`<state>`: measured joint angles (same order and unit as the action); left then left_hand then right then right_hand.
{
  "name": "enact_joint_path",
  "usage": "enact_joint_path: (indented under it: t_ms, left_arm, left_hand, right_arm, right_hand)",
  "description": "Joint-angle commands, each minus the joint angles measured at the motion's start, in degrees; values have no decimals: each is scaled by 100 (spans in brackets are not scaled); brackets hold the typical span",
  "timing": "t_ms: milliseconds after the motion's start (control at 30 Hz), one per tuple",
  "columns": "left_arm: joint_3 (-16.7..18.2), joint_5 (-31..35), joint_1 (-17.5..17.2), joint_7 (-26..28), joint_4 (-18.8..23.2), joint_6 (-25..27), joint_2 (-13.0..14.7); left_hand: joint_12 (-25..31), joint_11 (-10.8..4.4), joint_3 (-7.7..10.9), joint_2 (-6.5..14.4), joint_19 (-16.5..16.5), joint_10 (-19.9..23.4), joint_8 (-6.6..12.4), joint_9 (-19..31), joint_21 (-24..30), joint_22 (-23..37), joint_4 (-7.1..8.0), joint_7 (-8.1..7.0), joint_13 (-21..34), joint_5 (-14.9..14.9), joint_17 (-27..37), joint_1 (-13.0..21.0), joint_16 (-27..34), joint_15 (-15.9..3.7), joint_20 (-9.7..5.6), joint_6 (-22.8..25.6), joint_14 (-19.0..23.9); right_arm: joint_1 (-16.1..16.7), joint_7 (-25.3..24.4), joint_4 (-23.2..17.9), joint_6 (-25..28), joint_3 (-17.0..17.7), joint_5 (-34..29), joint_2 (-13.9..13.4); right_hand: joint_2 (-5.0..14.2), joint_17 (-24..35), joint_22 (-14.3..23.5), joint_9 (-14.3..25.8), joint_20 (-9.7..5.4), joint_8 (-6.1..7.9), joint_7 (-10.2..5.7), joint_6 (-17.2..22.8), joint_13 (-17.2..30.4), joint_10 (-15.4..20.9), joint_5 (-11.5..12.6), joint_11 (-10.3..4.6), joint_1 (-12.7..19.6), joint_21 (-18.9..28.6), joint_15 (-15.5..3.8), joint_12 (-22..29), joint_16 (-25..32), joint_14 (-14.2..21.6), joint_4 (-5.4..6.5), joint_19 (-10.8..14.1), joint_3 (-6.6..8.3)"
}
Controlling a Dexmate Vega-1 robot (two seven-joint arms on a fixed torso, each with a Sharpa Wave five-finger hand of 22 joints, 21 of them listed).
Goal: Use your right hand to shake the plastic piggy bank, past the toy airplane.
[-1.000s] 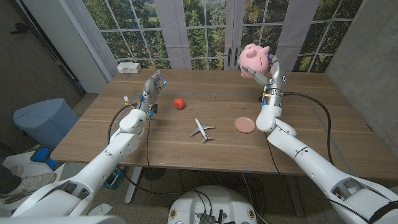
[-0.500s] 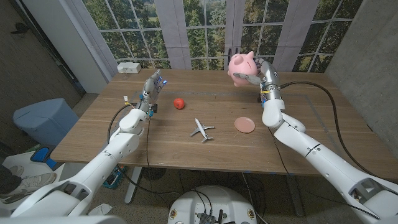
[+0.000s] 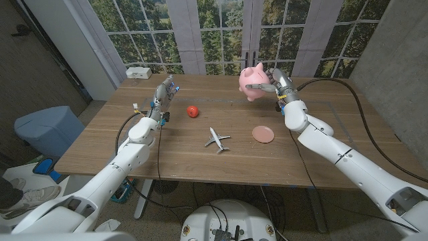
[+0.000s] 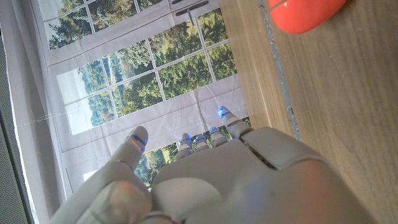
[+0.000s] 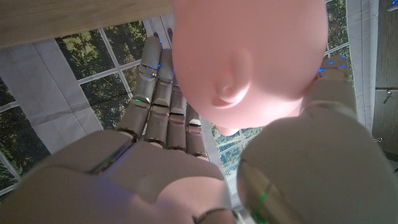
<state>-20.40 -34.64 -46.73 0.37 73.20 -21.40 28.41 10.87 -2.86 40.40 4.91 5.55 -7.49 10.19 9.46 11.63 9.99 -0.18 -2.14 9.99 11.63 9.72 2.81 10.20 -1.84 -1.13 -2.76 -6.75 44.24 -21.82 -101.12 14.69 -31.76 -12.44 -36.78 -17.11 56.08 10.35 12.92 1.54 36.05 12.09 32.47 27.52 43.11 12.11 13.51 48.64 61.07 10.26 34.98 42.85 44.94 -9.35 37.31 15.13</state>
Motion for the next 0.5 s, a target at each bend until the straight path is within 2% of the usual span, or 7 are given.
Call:
enact_joint_path:
  t_ms: [33, 267, 500]
  left_arm:
    - [-18, 32, 5, 33, 27, 24, -8]
    - [-29, 51, 15, 64, 37, 45, -18]
    - [-32, 69, 10, 100, 57, 55, -19]
  left_hand:
    - [-1, -7, -2, 295, 43, -12, 13, 31, -28, 15, -25, 6, 16, 1, 20, -67, 3, -154, -9, 10, 11]
    - [-1, -3, -1, 298, 44, -13, 11, 31, -28, 15, -25, 9, 16, 2, 20, -67, 4, -156, -10, 7, 13]
    - [-1, -8, -1, 298, 46, -13, 11, 31, -27, 15, -26, 3, 16, 1, 20, -69, 4, -155, -10, 6, 12]
  right_arm:
    - [-29, 9, -3, 51, -38, 42, -70]
    - [133, -876, 297, -422, 64, -156, 135]
    - [209, -2462, 1039, -1132, 163, -533, 678]
  right_hand:
    - [1989, 1341, 3, 407, -798, 29, -1168, 2151, 1870, 1830, 25, -1772, 1943, 49, -2305, 22, 23, 1600, -42, -541, 1637]
    - [1984, 1340, 1, 404, -799, 22, -1175, 2153, 1895, 1823, 22, -1786, 1941, 69, -2302, 18, 11, 1598, -41, -549, 1644]
    - [1980, 1339, 0, 415, -797, 19, -1186, 2145, 1901, 1829, 19, -1796, 1943, 90, -2305, 9, -3, 1593, -41, -555, 1652]
